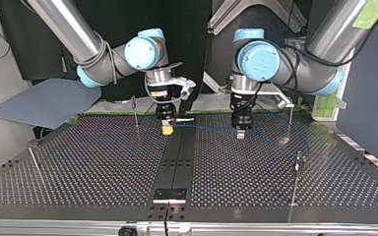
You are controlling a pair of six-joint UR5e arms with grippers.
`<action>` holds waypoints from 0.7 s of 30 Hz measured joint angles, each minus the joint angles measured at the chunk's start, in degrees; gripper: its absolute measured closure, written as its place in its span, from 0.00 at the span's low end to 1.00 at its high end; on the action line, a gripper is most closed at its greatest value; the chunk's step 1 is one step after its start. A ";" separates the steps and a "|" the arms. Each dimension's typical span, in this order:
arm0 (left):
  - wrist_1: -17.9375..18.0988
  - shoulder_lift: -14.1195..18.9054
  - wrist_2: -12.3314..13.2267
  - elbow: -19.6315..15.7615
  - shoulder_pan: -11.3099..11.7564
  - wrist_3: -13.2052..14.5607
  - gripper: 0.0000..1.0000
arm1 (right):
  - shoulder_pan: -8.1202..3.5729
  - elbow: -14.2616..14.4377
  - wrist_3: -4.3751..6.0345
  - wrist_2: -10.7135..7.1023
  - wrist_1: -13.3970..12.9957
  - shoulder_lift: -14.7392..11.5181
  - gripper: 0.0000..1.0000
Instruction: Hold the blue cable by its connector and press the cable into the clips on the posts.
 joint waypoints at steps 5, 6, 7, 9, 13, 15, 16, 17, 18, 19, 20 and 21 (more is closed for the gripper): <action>2.30 -2.32 -2.36 -0.07 -2.39 -0.38 1.00 | 0.13 2.59 -0.93 0.17 -2.59 0.09 1.00; 2.81 -2.88 -2.94 -0.18 -2.95 -0.63 1.00 | 0.13 3.23 -0.99 0.18 -3.22 0.13 1.00; 3.18 -3.29 -3.35 -0.35 -3.36 -0.80 1.00 | 0.14 3.68 -1.02 0.21 -3.69 0.20 1.00; 4.11 -4.23 -4.28 -0.96 -4.32 -1.06 1.00 | 0.16 4.73 -1.12 0.32 -4.72 0.43 1.00; 6.10 -5.26 -5.13 -2.77 -6.18 -1.26 1.00 | 0.22 6.55 -1.23 0.73 -6.53 1.15 1.00; 7.13 -5.44 -5.17 -3.80 -6.62 -1.37 1.00 | 0.20 7.31 -1.29 1.08 -7.31 1.64 1.00; 7.63 -5.48 -5.15 -4.27 -6.71 -1.41 1.00 | 0.19 7.67 -1.31 1.30 -7.67 1.92 1.00; 8.12 -5.50 -5.13 -4.78 -6.77 -1.46 1.00 | 0.18 8.08 -1.33 1.51 -8.06 2.27 1.00; 8.74 -5.52 -5.09 -5.41 -6.82 -1.52 1.00 | 0.18 8.62 -1.34 1.72 -8.61 2.76 1.00; 9.24 -5.52 -5.04 -5.89 -6.85 -1.56 1.00 | 0.18 9.02 -1.35 1.85 -9.02 3.12 1.00; 9.73 -5.53 -4.96 -6.37 -6.86 -1.60 1.00 | 0.18 9.45 -1.35 1.95 -9.45 3.51 1.00; 10.36 -5.54 -4.86 -7.03 -6.87 -1.66 1.00 | 0.17 10.05 -1.32 2.09 -10.03 4.04 1.00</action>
